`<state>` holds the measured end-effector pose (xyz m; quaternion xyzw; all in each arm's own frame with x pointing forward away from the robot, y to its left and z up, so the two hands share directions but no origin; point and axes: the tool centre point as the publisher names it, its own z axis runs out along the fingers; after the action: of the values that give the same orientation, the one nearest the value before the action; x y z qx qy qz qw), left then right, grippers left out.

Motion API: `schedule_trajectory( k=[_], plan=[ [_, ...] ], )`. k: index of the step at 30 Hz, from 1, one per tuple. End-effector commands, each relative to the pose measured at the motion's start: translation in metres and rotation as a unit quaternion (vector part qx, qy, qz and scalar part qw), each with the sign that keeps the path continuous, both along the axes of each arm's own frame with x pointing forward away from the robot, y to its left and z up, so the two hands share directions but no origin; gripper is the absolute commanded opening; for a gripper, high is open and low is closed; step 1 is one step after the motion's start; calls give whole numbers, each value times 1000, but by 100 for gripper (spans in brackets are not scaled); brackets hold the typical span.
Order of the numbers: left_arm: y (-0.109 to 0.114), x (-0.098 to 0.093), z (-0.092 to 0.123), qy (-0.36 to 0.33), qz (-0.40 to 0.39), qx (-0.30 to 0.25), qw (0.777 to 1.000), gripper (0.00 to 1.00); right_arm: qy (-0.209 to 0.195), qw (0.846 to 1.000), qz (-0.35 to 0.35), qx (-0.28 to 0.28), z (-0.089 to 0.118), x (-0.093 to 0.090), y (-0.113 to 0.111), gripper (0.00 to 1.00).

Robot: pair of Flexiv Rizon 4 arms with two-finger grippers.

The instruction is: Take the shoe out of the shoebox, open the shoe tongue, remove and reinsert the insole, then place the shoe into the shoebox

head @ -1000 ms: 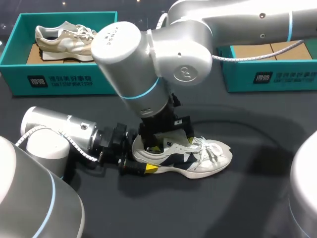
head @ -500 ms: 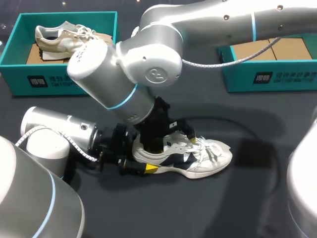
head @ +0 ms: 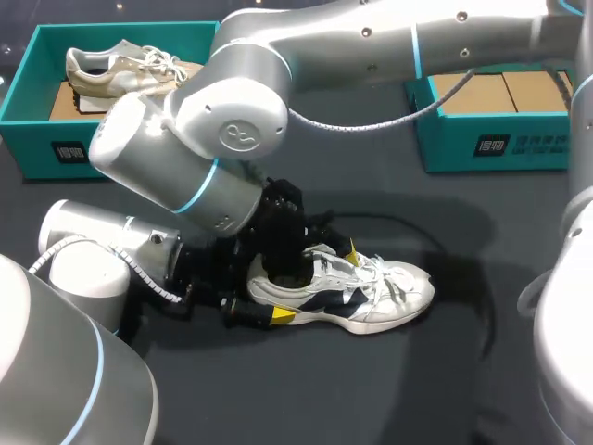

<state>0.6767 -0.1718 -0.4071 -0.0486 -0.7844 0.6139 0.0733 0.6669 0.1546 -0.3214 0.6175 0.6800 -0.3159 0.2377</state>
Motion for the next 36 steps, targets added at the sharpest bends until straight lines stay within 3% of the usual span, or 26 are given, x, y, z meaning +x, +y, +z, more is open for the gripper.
schedule_trajectory(
  k=[1,11,21,25,27,28,29,36],
  plan=[
    [0,-1,1,0,1,0,1000,0,-254,937,-233,-65,4,-8,1,48],
    [0,-1,1,0,1,0,1000,0,-224,948,-223,31,6,-5,-13,47],
    [0,-1,1,0,1,0,1000,0,-212,950,-204,101,8,-1,-18,30],
    [0,-1,1,0,1,0,1000,0,-201,952,-200,119,9,-1,-19,27],
    [0,-1,1,0,1,0,1000,0,-196,952,-199,129,9,-2,-19,15],
    [0,-1,1,0,1,0,1000,0,-192,952,-199,134,9,-2,-19,4],
    [0,-1,1,0,1,0,1000,0,-188,952,-198,141,9,-2,-19,0],
    [0,-1,1,0,1,0,1000,0,-139,955,-167,200,14,-3,-23,0]
  ],
)
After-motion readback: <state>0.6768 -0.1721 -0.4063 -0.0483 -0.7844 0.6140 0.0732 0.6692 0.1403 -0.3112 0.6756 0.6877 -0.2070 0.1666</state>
